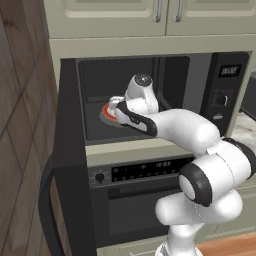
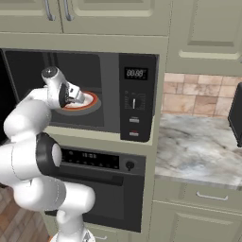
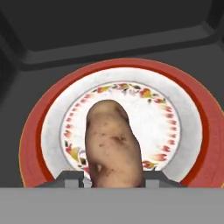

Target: Retrieve the reheated potato from the microwave, then place the potato, cheese, and condiment on the cutting board.

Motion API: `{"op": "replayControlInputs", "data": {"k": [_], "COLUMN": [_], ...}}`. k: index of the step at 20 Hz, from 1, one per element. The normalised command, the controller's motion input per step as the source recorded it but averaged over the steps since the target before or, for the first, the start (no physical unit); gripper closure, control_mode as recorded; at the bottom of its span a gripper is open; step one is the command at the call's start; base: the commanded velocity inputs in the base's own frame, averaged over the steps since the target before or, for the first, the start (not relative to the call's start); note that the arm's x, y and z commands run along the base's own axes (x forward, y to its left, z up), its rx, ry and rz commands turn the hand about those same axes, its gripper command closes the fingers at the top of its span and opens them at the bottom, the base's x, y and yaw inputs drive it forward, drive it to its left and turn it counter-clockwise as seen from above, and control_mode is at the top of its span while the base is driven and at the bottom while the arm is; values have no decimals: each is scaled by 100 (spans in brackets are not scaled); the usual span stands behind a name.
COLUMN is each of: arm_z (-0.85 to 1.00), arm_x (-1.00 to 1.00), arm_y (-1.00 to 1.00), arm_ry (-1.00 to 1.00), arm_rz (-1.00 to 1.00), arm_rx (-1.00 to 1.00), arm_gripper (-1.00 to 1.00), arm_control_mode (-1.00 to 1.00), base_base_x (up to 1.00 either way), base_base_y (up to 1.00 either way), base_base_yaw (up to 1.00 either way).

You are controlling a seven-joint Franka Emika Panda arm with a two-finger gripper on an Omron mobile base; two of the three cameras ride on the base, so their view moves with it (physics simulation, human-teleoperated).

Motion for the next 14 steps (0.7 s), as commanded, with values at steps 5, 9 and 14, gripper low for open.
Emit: {"op": "replayControlInputs", "data": {"k": [5, 9, 14], "arm_z": [46, 7, 10], "arm_x": [-47, -74, -61], "arm_y": [-17, -5, -4], "arm_ry": [0, -2, 0], "arm_rz": [6, 5, 1], "arm_rx": [0, 0, 0], "arm_gripper": [100, 100, 100], "arm_control_mode": [-100, -100, -100], "base_base_x": [0, 0, 0], "base_base_y": [0, 0, 0], "base_base_yaw": [0, 0, 0]}}
